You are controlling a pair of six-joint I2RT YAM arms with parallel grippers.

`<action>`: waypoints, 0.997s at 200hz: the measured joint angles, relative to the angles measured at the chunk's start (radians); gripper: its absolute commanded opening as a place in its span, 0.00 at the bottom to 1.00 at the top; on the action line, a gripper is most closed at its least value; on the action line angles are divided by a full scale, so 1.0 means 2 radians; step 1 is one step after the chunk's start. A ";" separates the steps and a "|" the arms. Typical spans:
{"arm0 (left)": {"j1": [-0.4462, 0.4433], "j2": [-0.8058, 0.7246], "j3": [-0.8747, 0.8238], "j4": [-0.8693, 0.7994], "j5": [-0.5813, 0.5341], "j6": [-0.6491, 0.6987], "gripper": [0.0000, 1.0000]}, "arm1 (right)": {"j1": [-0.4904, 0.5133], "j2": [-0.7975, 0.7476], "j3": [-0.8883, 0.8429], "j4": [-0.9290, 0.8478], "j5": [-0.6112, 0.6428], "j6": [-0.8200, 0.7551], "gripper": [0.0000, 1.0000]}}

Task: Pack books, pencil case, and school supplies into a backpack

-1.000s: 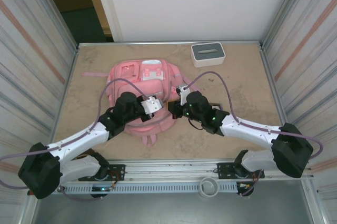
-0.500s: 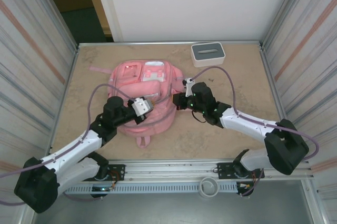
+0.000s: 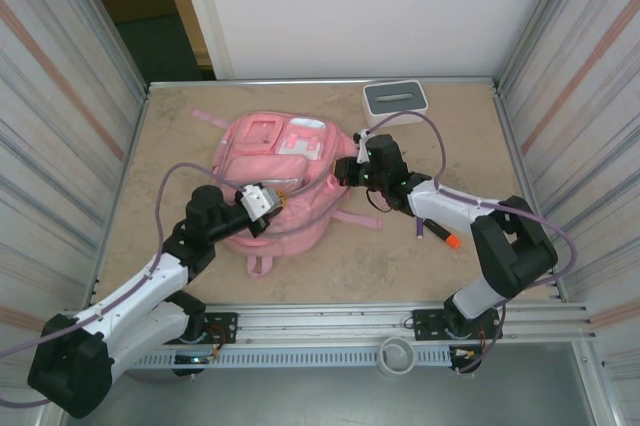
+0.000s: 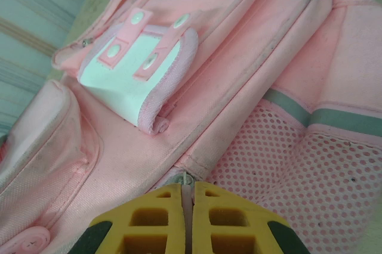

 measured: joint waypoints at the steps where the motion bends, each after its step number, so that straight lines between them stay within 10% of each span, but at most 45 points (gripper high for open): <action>1: 0.000 0.000 0.000 0.000 0.000 0.000 0.00 | 0.000 0.000 0.000 0.000 0.000 0.000 0.00; 81: 0.006 0.022 0.001 0.005 0.013 -0.002 0.01 | -0.008 0.019 0.013 0.002 -0.021 0.007 0.13; 101: 0.006 0.047 0.011 0.006 0.024 -0.006 0.13 | -0.019 0.001 -0.002 0.000 0.005 0.005 0.31; 111: 0.006 0.061 0.020 0.002 0.028 -0.006 0.46 | -0.035 -0.012 -0.012 -0.005 0.026 0.006 0.39; 127: 0.006 0.077 0.030 -0.002 0.030 -0.010 0.62 | -0.058 -0.037 -0.025 -0.017 0.059 0.005 0.47; 199: 0.010 0.062 0.036 -0.003 0.013 -0.036 0.79 | -0.059 -0.072 -0.041 -0.038 0.097 0.005 0.64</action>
